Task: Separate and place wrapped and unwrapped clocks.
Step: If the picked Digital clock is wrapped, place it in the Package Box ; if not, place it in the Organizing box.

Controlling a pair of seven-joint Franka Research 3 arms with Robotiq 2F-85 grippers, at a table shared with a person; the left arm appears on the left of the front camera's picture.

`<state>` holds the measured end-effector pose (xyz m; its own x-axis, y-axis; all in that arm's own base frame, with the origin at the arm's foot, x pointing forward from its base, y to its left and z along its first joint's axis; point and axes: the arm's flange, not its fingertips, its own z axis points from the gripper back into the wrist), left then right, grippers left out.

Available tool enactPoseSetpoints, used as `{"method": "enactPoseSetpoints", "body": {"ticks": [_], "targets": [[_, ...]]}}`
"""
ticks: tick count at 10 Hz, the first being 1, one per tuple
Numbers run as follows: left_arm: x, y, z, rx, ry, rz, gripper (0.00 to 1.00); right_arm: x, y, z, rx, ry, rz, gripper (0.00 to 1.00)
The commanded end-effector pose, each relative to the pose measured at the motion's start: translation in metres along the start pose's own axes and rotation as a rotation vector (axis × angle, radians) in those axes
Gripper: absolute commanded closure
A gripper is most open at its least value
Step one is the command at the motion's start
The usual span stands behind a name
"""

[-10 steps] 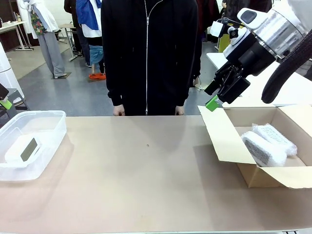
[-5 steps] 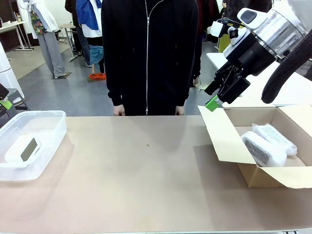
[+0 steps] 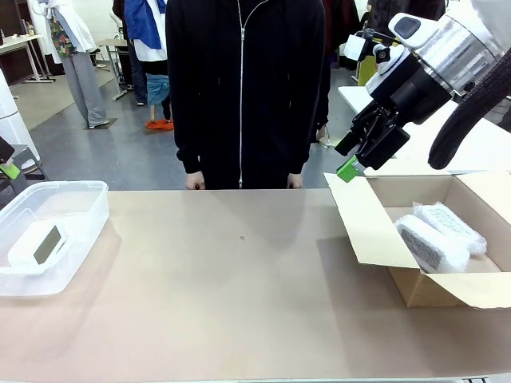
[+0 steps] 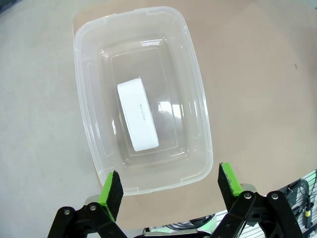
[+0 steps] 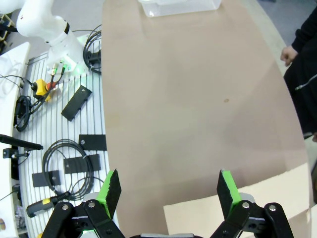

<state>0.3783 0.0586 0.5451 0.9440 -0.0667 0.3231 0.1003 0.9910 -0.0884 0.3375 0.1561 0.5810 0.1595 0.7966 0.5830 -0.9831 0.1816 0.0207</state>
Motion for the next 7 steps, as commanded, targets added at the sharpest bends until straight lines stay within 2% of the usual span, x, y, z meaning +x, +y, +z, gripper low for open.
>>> {"method": "enactPoseSetpoints", "body": {"ticks": [1, 7], "targets": [[0.0012, -0.0002, 0.0010, 0.003, -0.012, -0.012, 0.00, 0.0014, 0.0003, 0.0017, 0.005, 0.009, -0.010, 0.00], [0.0012, -0.0002, 0.0010, 0.003, -0.012, -0.012, 0.00, 0.0014, 0.0003, 0.0017, 0.005, 0.009, -0.010, 0.00]]}}
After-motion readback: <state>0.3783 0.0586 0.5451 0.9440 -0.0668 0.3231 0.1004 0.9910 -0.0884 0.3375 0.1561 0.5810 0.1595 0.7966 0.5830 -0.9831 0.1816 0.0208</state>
